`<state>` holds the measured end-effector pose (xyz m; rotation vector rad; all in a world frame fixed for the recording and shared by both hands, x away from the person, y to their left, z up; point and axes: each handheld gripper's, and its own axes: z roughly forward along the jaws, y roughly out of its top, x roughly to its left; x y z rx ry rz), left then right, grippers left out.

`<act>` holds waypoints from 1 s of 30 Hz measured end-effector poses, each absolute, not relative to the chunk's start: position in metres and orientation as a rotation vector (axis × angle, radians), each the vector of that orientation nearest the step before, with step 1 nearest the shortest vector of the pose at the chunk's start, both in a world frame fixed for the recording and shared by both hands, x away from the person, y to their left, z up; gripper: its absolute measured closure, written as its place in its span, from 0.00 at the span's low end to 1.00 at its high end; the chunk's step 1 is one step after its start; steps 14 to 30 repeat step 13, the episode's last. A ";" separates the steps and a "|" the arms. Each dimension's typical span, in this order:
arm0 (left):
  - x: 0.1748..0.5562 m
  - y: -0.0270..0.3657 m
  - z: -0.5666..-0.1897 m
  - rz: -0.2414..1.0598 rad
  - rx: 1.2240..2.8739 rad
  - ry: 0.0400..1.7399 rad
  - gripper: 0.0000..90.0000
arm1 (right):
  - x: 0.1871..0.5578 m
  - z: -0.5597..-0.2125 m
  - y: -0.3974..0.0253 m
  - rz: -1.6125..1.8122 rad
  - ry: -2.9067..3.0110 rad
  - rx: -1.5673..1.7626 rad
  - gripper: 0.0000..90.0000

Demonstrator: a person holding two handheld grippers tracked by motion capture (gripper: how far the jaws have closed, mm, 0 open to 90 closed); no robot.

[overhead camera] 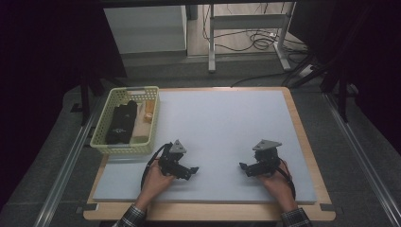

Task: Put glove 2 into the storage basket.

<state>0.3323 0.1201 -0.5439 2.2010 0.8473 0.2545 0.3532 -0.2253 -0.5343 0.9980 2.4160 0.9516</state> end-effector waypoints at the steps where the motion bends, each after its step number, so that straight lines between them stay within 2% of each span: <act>1: 0.332 0.119 -0.545 0.254 2.206 0.846 0.01 | 0.353 -0.534 -0.225 0.952 2.416 0.998 0.02; 7: 0.331 0.114 -0.547 0.292 2.249 0.837 0.00 | 0.353 -0.534 -0.225 0.952 2.417 0.999 0.02; 30: 0.331 0.114 -0.548 0.289 2.251 0.837 0.00 | 0.353 -0.535 -0.225 0.951 2.418 1.001 0.02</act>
